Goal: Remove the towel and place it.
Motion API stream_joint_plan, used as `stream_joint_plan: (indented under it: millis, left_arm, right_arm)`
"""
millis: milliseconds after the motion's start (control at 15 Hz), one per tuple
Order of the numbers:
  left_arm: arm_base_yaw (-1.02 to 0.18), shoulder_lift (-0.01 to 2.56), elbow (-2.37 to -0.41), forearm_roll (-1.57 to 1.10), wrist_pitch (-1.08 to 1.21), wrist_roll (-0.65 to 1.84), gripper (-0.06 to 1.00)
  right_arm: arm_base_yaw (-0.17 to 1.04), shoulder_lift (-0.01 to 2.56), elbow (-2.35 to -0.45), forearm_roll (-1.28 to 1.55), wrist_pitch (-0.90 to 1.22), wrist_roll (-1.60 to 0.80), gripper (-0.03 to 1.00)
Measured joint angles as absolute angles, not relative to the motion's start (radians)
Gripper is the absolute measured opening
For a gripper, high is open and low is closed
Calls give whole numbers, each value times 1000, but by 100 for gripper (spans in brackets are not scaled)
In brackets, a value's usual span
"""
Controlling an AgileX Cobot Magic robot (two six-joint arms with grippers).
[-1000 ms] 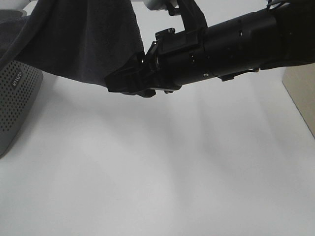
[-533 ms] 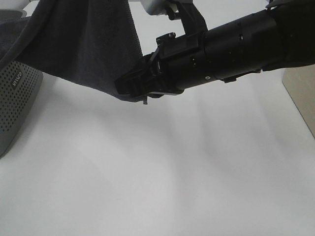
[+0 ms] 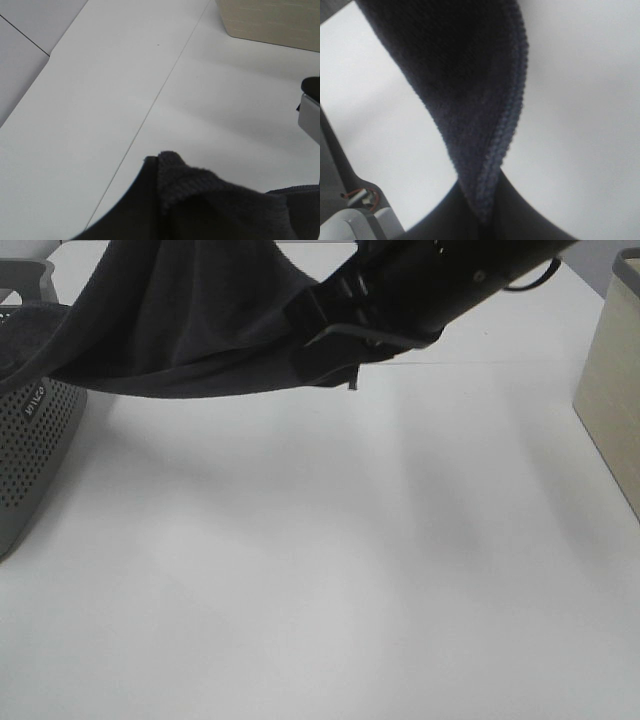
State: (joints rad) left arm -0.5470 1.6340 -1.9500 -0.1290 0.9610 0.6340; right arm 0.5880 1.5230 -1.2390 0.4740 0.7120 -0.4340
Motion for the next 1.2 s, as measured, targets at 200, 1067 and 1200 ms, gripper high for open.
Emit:
stream_joint_plan:
  millis: [200,1067,1200]
  left_arm:
    - [-547,1646,-1950,-112,856,634,0]
    - [-497,1695,-1950,-6,197,634,0]
    - [-497,1708,-1950,20,182,634,0]
  right_arm:
    - [588,1523,-1436,116,885,-175,1]
    - [588,1591,-1918,-646,654,0,1]
    - [588,1591,-1918,-686,627,10,1]
